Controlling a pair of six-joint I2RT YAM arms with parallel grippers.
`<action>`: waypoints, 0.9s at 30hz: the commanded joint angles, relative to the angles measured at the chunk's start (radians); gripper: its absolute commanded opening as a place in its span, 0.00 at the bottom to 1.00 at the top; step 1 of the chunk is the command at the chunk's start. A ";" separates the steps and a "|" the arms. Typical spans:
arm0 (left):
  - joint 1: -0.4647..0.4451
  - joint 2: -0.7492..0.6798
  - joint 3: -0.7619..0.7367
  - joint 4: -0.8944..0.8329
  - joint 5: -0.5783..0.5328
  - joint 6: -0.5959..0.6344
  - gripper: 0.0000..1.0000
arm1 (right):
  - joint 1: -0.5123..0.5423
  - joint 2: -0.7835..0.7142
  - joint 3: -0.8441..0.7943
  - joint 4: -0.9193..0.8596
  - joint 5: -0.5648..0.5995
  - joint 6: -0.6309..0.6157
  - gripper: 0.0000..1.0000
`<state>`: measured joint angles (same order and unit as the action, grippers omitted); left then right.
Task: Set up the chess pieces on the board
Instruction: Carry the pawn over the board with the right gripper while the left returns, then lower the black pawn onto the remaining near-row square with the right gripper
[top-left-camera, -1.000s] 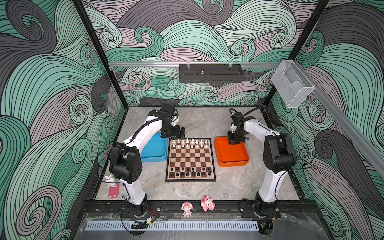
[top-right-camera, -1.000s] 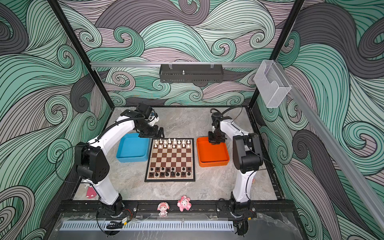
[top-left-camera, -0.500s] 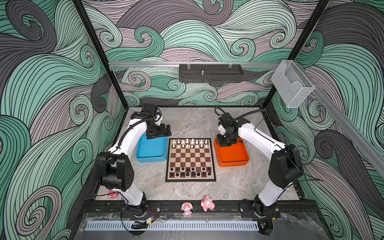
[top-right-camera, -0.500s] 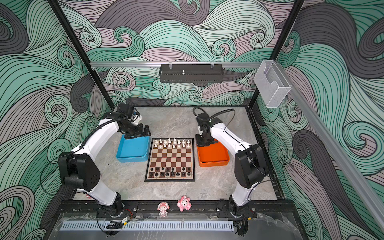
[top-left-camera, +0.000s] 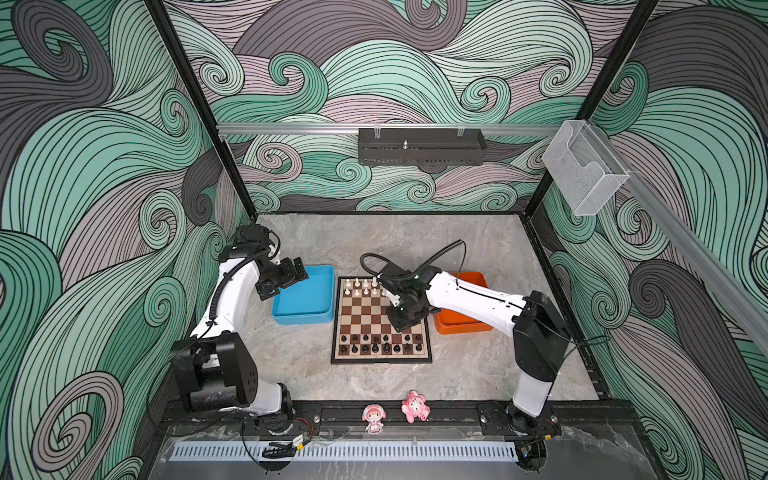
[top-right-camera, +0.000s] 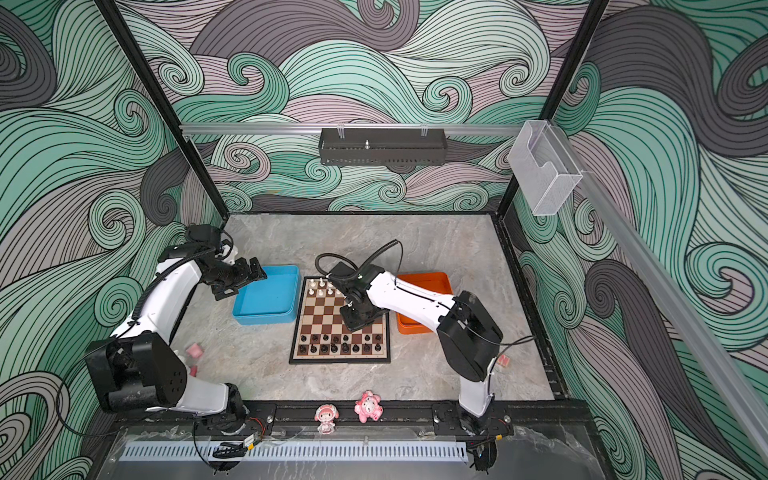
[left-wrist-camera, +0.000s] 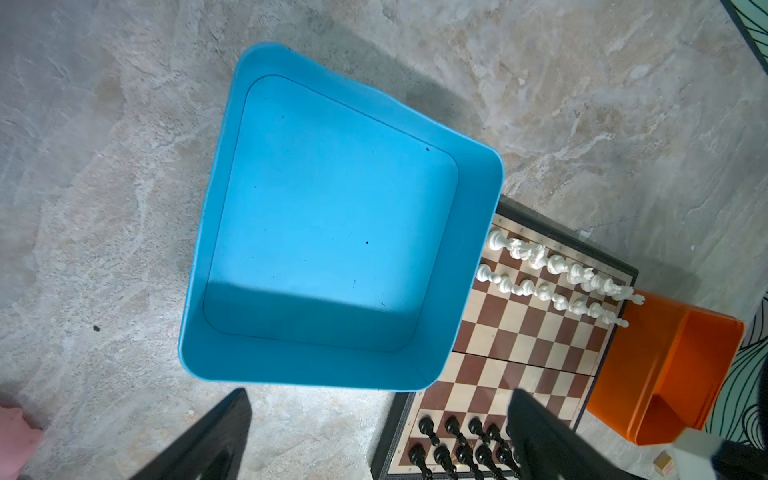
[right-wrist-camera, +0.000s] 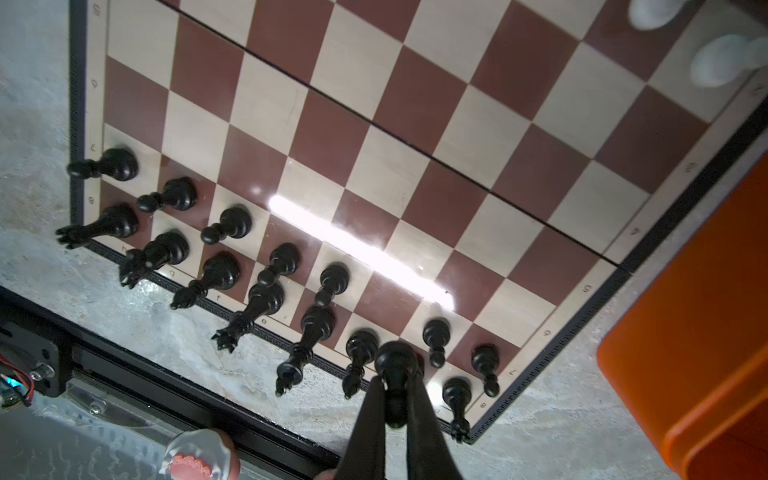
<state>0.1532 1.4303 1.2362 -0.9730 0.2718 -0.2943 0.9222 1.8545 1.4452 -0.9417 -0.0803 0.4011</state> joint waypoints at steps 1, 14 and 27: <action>0.005 -0.039 -0.006 0.004 0.044 -0.014 0.99 | 0.018 0.020 0.006 0.008 0.010 0.041 0.10; 0.005 -0.057 -0.030 0.020 0.065 -0.014 0.98 | 0.027 0.091 -0.012 0.024 0.021 0.051 0.10; 0.005 -0.050 -0.040 0.030 0.081 -0.014 0.98 | 0.026 0.123 -0.010 0.024 0.005 0.056 0.10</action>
<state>0.1532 1.3964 1.1973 -0.9516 0.3321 -0.3004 0.9451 1.9652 1.4441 -0.9157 -0.0792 0.4473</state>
